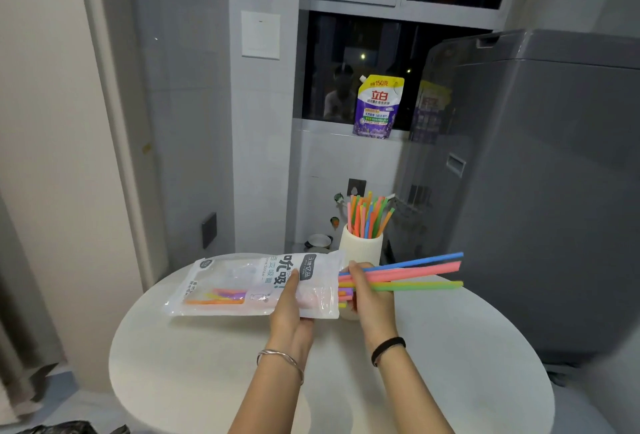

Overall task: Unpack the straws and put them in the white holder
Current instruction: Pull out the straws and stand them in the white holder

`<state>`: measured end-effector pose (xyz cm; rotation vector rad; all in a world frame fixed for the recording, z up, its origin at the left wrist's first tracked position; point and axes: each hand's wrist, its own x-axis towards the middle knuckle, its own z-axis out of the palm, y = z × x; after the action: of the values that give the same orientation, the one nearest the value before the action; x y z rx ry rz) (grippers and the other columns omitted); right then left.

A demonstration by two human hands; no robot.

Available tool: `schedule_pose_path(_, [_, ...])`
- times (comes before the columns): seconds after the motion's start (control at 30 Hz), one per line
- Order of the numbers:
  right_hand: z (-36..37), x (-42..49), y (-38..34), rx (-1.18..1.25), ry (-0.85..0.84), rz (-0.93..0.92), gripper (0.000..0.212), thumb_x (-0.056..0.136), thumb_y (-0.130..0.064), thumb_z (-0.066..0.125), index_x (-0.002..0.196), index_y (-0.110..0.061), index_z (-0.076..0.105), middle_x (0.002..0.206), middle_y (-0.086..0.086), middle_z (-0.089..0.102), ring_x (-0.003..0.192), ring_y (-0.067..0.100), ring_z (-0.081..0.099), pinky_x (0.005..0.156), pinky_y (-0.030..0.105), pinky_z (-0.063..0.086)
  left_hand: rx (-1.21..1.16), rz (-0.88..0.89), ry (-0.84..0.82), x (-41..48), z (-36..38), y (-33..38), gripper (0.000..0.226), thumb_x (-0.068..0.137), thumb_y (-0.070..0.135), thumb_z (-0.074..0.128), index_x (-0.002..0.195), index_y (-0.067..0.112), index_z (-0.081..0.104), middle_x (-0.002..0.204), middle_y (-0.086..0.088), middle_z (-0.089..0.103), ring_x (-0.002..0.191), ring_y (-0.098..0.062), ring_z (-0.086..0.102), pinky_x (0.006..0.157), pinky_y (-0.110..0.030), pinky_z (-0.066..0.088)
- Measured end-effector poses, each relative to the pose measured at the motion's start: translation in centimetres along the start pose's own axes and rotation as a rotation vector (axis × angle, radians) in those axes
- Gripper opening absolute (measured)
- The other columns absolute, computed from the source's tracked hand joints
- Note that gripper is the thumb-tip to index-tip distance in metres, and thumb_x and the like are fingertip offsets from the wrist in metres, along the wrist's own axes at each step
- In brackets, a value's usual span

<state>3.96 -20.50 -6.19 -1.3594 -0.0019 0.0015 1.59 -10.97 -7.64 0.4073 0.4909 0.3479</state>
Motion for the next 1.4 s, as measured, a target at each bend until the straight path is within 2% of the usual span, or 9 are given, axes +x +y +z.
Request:
schedule_pose_path(0.2, [-3.1,3.6,-4.0,-0.09,0.127,-0.233,0.028,0.088,-0.019,0.056,0.061,-0.018,0.054,0.055,-0.003,0.052,0.052,0.014,0.048,0.053,0.027,0.037,0.004,-0.029,-0.046,1.0,0.2,0.5,0.05,0.093,0.017,0.059,0.141,0.008,0.047,0.138,-0.016,0.056,0.125,-0.033,0.054,0.108,-0.053,0.038])
schedule_pose_path(0.4, [-5.5,7.3,-9.8,-0.221,0.168,-0.384,0.027,0.086,-0.03,0.058,0.061,-0.019,0.058,0.062,0.007,0.058,0.054,0.019,0.051,0.054,0.031,0.04,-0.02,-0.028,-0.005,1.3,0.4,0.2,0.047,0.091,0.013,0.062,0.137,0.011,0.051,0.115,-0.007,0.066,0.103,-0.026,0.061,0.103,-0.053,0.043])
schedule_pose_path(0.67, [-5.1,9.3,-13.6,-0.428,0.089,-0.594,0.03,0.093,-0.029,0.049,0.075,-0.009,0.062,0.065,-0.002,0.061,0.056,0.0,0.059,0.053,0.011,0.045,-0.036,-0.026,-0.034,1.2,0.3,0.3,0.042,0.091,0.01,0.061,0.132,0.015,0.053,0.103,-0.005,0.066,0.108,-0.028,0.058,0.104,-0.059,0.04])
schedule_pose_path(0.83, [-4.1,9.7,-14.5,-0.552,0.043,-0.636,0.038,0.093,-0.035,0.048,0.074,-0.005,0.062,0.073,0.018,0.065,0.069,0.026,0.064,0.065,0.036,0.053,-0.032,-0.014,-0.056,1.1,0.0,0.7,0.04,0.092,0.012,0.06,0.131,0.016,0.053,0.1,-0.004,0.066,0.106,-0.027,0.06,0.103,-0.06,0.04])
schedule_pose_path(0.97, [-3.4,9.6,-14.0,-0.764,-0.062,-0.705,0.033,0.093,-0.037,0.047,0.067,-0.02,0.057,0.068,0.011,0.065,0.065,0.024,0.064,0.061,0.033,0.052,-0.029,-0.027,-0.047,0.8,0.1,1.0,0.032,0.091,0.013,0.061,0.122,0.018,0.055,0.096,-0.004,0.066,0.085,-0.023,0.063,0.09,-0.057,0.047])
schedule_pose_path(1.13, [-2.6,9.9,-13.0,-0.819,-0.09,-0.693,0.031,0.093,-0.042,0.046,0.065,-0.031,0.054,0.062,0.001,0.061,0.063,0.019,0.063,0.06,0.031,0.054,-0.035,-0.044,-0.061,0.6,0.1,1.1,0.03,0.091,0.013,0.062,0.12,0.017,0.055,0.097,-0.005,0.066,0.086,-0.025,0.063,0.074,-0.054,0.056])
schedule_pose_path(1.2, [-2.4,10.2,-13.1,-0.827,-0.101,-0.67,0.034,0.093,-0.042,0.045,0.065,-0.027,0.057,0.06,0.001,0.06,0.062,0.02,0.063,0.06,0.031,0.054,-0.04,-0.044,-0.056,0.5,0.1,1.2,0.032,0.091,0.013,0.061,0.122,0.017,0.055,0.097,-0.005,0.066,0.088,-0.026,0.063,0.081,-0.055,0.054])
schedule_pose_path(1.33, [-2.2,10.8,-13.4,-0.842,-0.056,-0.672,0.047,0.094,-0.042,0.043,0.068,-0.008,0.061,0.056,0.004,0.057,0.054,0.019,0.059,0.052,0.028,0.049,-0.044,-0.041,-0.053,0.2,0.1,1.3,0.027,0.091,0.012,0.061,0.118,0.017,0.055,0.094,-0.005,0.066,0.082,-0.024,0.062,0.05,-0.048,0.058])
schedule_pose_path(1.4, [-2.3,11.0,-13.4,-0.802,-0.003,-0.697,0.045,0.094,-0.04,0.043,0.064,-0.01,0.057,0.052,0.0,0.051,0.048,0.012,0.054,0.047,0.02,0.042,-0.046,-0.039,-0.053,0.3,0.2,1.3,0.027,0.091,0.012,0.061,0.117,0.017,0.055,0.094,-0.005,0.066,0.082,-0.024,0.063,0.049,-0.051,0.055])
